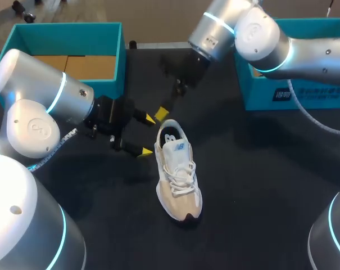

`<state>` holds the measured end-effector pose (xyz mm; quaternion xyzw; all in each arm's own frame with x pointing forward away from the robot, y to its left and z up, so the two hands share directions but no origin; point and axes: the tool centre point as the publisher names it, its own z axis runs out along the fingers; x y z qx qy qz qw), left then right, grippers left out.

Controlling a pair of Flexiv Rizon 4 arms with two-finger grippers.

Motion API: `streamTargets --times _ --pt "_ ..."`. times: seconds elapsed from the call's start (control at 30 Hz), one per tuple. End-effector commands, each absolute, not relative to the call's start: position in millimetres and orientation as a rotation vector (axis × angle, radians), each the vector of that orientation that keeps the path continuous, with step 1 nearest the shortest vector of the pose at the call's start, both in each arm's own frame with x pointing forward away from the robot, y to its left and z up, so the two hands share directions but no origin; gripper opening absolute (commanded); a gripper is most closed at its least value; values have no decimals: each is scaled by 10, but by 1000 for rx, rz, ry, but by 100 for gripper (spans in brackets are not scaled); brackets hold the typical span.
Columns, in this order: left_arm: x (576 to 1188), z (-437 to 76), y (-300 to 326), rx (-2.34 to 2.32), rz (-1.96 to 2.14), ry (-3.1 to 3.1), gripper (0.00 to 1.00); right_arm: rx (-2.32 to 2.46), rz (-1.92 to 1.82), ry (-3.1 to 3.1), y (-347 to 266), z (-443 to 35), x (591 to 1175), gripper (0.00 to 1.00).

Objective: Take the shoe out of the shoebox, open the shoe tongue, remove and reinsert the insole, then place the shoe into the shoebox

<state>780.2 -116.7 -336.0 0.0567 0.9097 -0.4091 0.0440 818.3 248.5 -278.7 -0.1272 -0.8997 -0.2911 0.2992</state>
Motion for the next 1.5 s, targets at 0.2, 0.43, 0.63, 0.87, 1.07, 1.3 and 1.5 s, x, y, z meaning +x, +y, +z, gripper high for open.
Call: streamTargets --times 0.2,0.43,0.63,0.87,1.07,1.3,1.5 --pt "7791 -3355 -1168 172 -1244 2782 100 -427 -984 -2394 2338 -2585 8239 47" --pt "7791 -3355 -1168 172 -1244 2782 100 -539 -999 -2391 2205 -2535 8212 45" --pt "7791 -3355 -1168 172 -1244 2782 100 -715 -1039 -2370 2024 -2512 8140 42" --pt "7791 -3355 -1168 172 -1244 2782 100 -991 -1016 -2393 1835 -2439 8074 0" --pt "7791 -3355 -1168 172 -1244 2782 100 -1243 -866 -2459 1786 -2398 8082 0" --pt "7797 -3325 -1150 179 -1243 2786 100 -1253 -875 -2458 1807 -2374 8087 0" --pt "7820 -3134 -1032 327 -1308 2816 100 -1253 -875 -2458 1807 -2374 8087 0"
